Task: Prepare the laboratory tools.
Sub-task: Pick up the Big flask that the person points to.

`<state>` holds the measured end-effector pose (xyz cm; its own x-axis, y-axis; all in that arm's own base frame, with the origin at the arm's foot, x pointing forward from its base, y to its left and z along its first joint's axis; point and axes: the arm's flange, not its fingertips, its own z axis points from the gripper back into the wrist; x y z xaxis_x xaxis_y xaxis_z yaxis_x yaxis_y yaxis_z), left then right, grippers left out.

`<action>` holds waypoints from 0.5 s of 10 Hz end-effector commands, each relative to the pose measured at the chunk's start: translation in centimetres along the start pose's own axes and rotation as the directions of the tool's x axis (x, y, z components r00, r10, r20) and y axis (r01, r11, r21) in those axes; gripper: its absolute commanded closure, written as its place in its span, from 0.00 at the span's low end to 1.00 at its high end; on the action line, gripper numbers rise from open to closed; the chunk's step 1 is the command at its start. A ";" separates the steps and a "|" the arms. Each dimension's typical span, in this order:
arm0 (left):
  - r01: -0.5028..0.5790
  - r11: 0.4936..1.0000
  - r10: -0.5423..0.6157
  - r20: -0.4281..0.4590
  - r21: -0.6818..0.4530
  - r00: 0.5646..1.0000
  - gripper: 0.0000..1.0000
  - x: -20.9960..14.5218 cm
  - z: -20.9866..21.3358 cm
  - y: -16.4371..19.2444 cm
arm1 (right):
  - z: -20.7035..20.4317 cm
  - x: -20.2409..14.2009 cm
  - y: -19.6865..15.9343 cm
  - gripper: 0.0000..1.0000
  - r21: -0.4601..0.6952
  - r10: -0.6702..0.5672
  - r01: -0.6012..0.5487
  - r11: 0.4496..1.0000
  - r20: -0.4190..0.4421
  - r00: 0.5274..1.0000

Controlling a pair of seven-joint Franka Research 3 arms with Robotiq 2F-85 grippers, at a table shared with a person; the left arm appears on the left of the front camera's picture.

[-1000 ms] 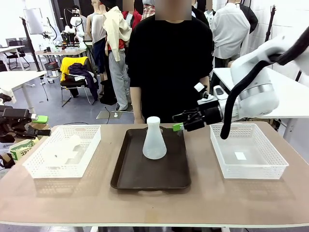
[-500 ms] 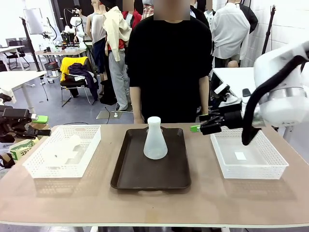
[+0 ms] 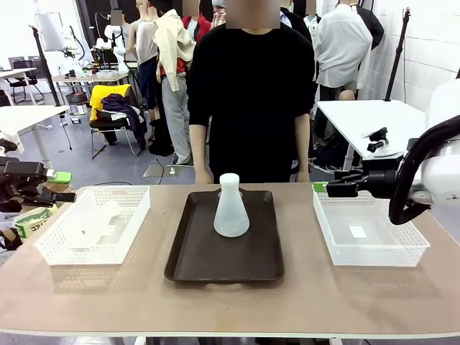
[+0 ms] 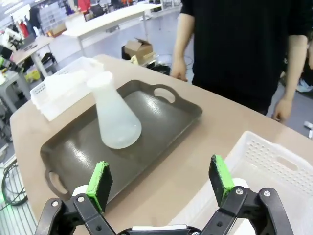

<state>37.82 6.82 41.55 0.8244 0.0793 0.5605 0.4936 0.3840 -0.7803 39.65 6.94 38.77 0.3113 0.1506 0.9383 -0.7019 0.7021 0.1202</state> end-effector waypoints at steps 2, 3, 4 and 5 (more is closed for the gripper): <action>0.002 1.000 -0.002 0.010 -0.011 1.000 0.00 0.0 0.1 -0.1 | 2.3 -3.0 1.1 0.00 -0.028 -0.017 0.018 0.999 0.048 0.999; 0.002 1.000 -0.002 0.010 -0.011 1.000 0.00 0.0 0.1 -0.1 | 2.0 -2.8 0.6 0.00 -0.034 -0.022 0.023 0.999 0.038 0.999; 0.002 1.000 -0.002 0.010 -0.011 1.000 0.00 0.0 0.1 -0.1 | 0.6 -0.2 -1.0 0.00 -0.021 -0.021 0.021 1.000 0.019 1.000; 0.002 1.000 -0.002 0.010 -0.011 1.000 0.00 0.0 0.1 -0.1 | 0.6 -0.2 -1.0 0.00 -0.021 -0.021 0.021 1.000 0.019 1.000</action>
<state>37.82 6.82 41.55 0.8244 0.0793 0.5605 0.4936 0.3840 -0.7803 39.98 5.49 38.61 0.3161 0.1248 0.9405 -0.6774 0.7237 0.1317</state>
